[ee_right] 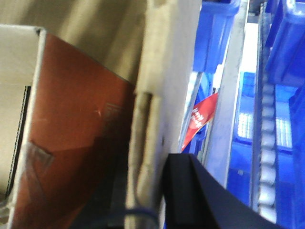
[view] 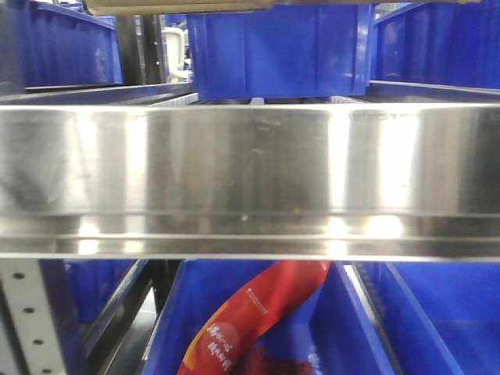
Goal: Stack two boxes on right shelf middle
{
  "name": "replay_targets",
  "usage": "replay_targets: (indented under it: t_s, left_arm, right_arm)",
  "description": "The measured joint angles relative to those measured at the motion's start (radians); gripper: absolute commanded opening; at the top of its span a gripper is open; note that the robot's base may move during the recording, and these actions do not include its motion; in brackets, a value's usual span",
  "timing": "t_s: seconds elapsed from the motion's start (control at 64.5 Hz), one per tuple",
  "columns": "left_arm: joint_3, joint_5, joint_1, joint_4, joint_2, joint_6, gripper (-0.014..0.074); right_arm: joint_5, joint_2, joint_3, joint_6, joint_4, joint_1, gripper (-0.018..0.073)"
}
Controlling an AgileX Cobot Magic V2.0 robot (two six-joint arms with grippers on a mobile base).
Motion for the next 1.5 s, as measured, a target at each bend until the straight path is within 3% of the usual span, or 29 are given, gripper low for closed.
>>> replay_targets:
  t_s: [1.503]
  left_arm:
    - [0.0, 0.0, 0.0, 0.0, 0.0, 0.0, -0.0111]
  right_arm:
    - [0.0, 0.0, 0.0, 0.0, 0.0, 0.0, -0.0155]
